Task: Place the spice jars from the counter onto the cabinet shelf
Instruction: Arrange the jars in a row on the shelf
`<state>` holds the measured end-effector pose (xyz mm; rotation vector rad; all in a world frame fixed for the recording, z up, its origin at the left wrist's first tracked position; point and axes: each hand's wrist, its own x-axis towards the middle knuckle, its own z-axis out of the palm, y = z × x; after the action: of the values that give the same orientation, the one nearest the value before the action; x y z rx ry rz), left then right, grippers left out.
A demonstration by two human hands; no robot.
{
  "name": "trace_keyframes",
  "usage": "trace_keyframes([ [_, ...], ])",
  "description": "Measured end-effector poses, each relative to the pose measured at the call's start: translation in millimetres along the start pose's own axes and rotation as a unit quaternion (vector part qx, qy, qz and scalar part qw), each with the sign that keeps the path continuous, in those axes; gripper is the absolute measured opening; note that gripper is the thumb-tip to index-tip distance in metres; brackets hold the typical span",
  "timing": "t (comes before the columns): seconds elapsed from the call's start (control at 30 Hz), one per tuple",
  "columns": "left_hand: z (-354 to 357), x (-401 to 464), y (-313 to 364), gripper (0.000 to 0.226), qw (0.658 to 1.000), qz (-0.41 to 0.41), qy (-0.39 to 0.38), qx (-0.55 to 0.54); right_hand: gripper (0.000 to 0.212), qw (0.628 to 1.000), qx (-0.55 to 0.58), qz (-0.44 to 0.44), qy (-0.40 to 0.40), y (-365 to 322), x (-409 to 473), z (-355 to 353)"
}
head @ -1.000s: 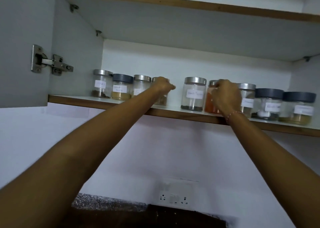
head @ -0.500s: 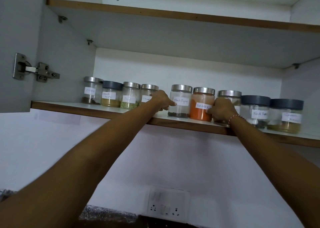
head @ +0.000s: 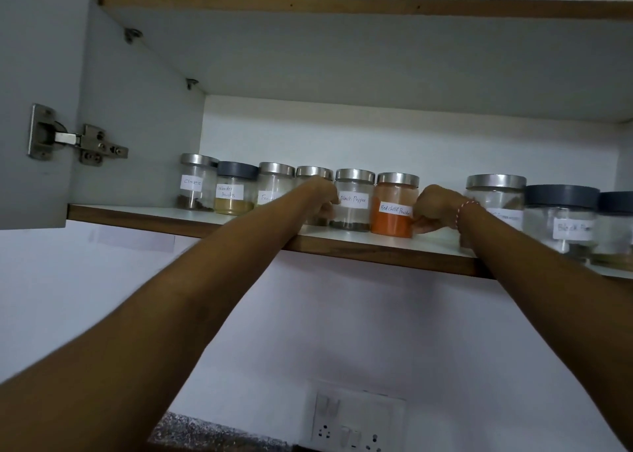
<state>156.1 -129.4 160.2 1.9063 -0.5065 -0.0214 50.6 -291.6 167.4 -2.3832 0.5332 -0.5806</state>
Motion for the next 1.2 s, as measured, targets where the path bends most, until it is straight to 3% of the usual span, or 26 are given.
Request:
trace_keyframes([
  [0.2,-1.4,-4.0,1.4,0.038,0.997,-0.013,-0.071,-0.018,0.038,0.993,0.073,-0.004,-0.091,4.6,7.1,1.0],
  [0.3,0.5,-5.5,5.2,0.030,0.994,-0.026,-0.101,-0.032,0.033,0.992,0.069,0.003,-0.110,6.8,12.4,2.3],
  [0.5,2.0,-0.5,4.8,0.055,0.994,-0.044,-0.094,-0.039,0.026,0.995,0.023,0.013,-0.097,3.1,5.6,7.4],
  [0.63,-1.1,-6.1,2.7,0.055,0.994,-0.029,-0.104,0.008,0.013,0.998,-0.017,-0.004,-0.057,3.4,-2.2,9.1],
  [0.73,-2.0,-16.7,-1.7,0.046,0.992,0.032,-0.076,0.095,0.040,0.999,-0.021,-0.032,-0.037,10.0,-11.5,0.4],
  [0.87,5.7,-34.4,-2.6,0.027,0.974,0.158,0.028,0.158,0.022,0.989,0.048,-0.109,0.087,24.9,-45.2,-13.4],
  [0.97,23.7,-54.6,5.6,0.026,0.972,0.226,0.038,0.055,0.016,0.962,0.064,-0.154,0.218,48.4,-74.3,-31.0],
  [1.1,68.2,-75.8,25.9,0.022,0.975,0.213,-0.022,-0.057,0.020,0.896,-0.015,-0.153,0.417,87.3,-97.7,-73.9],
  [1.2,102.3,-77.2,43.0,0.024,0.980,0.166,-0.053,-0.097,0.023,0.891,-0.043,-0.121,0.436,110.6,-100.3,-99.1],
])
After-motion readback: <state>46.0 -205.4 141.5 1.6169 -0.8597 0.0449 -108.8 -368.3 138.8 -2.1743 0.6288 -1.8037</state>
